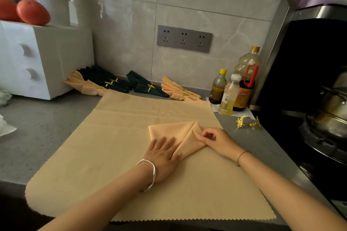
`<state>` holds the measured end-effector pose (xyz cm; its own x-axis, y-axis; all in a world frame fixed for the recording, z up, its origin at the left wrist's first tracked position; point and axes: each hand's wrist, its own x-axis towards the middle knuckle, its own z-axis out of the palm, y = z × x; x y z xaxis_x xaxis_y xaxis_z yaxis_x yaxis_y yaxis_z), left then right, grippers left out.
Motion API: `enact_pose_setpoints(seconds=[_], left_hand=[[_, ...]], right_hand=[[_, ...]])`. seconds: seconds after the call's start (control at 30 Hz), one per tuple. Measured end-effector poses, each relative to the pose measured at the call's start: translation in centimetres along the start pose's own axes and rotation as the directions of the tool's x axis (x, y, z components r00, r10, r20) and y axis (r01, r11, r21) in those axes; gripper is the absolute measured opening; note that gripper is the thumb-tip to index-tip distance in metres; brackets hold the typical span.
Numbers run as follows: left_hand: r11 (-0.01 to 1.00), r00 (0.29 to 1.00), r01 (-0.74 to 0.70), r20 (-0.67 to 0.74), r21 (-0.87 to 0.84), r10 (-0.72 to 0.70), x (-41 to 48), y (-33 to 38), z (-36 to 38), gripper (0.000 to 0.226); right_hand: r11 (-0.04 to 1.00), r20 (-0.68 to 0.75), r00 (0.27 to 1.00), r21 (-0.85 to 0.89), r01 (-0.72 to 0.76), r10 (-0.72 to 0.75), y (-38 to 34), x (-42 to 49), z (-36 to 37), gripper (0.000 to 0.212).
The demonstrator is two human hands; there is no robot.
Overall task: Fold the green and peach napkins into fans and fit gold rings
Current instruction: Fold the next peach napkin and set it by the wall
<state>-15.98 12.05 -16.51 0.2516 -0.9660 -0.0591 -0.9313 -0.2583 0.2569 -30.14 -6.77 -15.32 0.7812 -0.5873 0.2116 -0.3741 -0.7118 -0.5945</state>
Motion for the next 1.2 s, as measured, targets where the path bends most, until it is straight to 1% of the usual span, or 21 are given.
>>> enact_pose_setpoints(seconds=[0.17,0.27,0.33,0.43,0.47,0.57,0.63,0.73,0.8,0.83,0.87,0.9,0.93,0.97,1.0,1.03,1.07,1.1,1.13,1.17,1.2], left_hand=[[0.996,0.999,0.018,0.030,-0.084,-0.016,0.7,-0.3,-0.6,0.051],[0.996,0.997,0.052,-0.053,-0.070,-0.055,2.4,-1.2,-2.1,0.054],[0.993,0.988,0.102,-0.110,-0.053,-0.107,4.1,-2.3,-3.1,0.054],[0.976,0.971,0.200,-0.119,-0.081,-0.209,5.9,-3.8,-4.4,0.045],[0.973,0.968,0.219,-0.112,-0.075,-0.226,6.2,-4.1,-4.7,0.043],[0.969,0.960,0.248,-0.138,0.016,-0.243,6.4,-4.3,-5.5,0.039],[0.962,0.954,0.271,-0.141,0.031,-0.264,6.1,-4.0,-5.9,0.039],[0.950,0.952,0.297,-0.098,0.091,-0.289,4.7,-3.0,-6.5,0.041],[0.955,0.961,0.277,-0.057,0.103,-0.272,3.5,-2.1,-6.6,0.043],[0.963,0.965,0.262,-0.017,0.066,-0.261,2.9,-1.7,-6.5,0.047],[0.967,0.967,0.252,0.042,-0.027,-0.251,2.4,-1.2,-6.2,0.051],[0.950,0.963,0.260,0.123,-0.175,-0.241,1.7,-0.7,-6.0,0.055],[0.906,0.954,0.277,0.202,-0.319,-0.221,1.1,-0.1,-5.8,0.058],[0.871,0.948,0.284,0.252,-0.401,-0.193,0.6,0.4,-5.5,0.060],[0.871,0.950,0.269,0.260,-0.410,-0.171,0.2,0.9,-5.4,0.063],[0.904,0.957,0.244,0.237,-0.352,-0.166,0.1,1.3,-5.2,0.067],[0.950,0.967,0.214,0.184,-0.228,-0.174,0.2,1.6,-5.1,0.071],[0.978,0.977,0.196,0.102,-0.065,-0.189,0.2,1.9,-5.1,0.075],[0.981,0.983,0.181,0.010,0.073,-0.183,0.4,1.9,-5.0,0.076],[0.975,0.988,0.149,-0.073,0.163,-0.139,0.6,2.0,-4.8,0.072],[0.973,0.989,0.087,-0.132,0.214,-0.060,1.1,2.1,-4.5,0.066]], right_hand=[[0.999,0.017,1.000,-0.049,-0.022,0.023,0.0,0.4,0.1,0.023],[0.996,0.044,0.997,-0.070,-0.056,0.059,-0.4,0.5,-0.2,0.022],[0.994,0.062,0.995,-0.084,-0.075,0.080,-0.7,0.6,-0.4,0.021],[0.993,0.073,0.992,-0.068,-0.101,0.105,-1.0,0.9,-0.5,0.020],[0.992,0.069,0.991,-0.058,-0.109,0.113,-1.0,1.0,-0.5,0.020],[0.990,0.050,0.989,-0.047,-0.135,0.137,-1.0,1.3,-0.2,0.020],[0.986,0.026,0.988,-0.065,-0.152,0.154,-1.0,1.5,-0.1,0.021],[0.977,-0.038,0.984,-0.119,-0.177,0.174,-1.1,1.7,0.0,0.022],[0.967,-0.078,0.978,-0.157,-0.202,0.192,-1.2,1.8,0.1,0.024],[0.958,-0.094,0.972,-0.177,-0.227,0.213,-1.2,1.8,0.2,0.025],[0.946,-0.111,0.965,-0.199,-0.257,0.239,-1.3,1.7,0.3,0.026],[0.933,-0.126,0.956,-0.221,-0.286,0.263,-1.5,1.6,0.4,0.026],[0.919,-0.136,0.950,-0.247,-0.308,0.282,-1.6,1.5,0.4,0.026],[0.906,-0.139,0.945,-0.274,-0.323,0.295,-1.7,1.3,0.6,0.026],[0.896,-0.139,0.943,-0.298,-0.330,0.301,-1.9,1.2,0.7,0.027],[0.889,-0.139,0.942,-0.314,-0.334,0.305,-2.0,1.0,0.9,0.029],[0.883,-0.142,0.941,-0.326,-0.337,0.306,-2.0,0.8,1.2,0.032],[0.879,-0.153,0.942,-0.340,-0.334,0.298,-2.0,0.6,1.5,0.033],[0.874,-0.169,0.945,-0.362,-0.324,0.280,-2.0,0.4,1.8,0.033],[0.869,-0.192,0.948,-0.387,-0.310,0.252,-2.0,0.1,2.1,0.032],[0.863,-0.218,0.951,-0.410,-0.295,0.221,-1.9,-0.1,2.5,0.031]])
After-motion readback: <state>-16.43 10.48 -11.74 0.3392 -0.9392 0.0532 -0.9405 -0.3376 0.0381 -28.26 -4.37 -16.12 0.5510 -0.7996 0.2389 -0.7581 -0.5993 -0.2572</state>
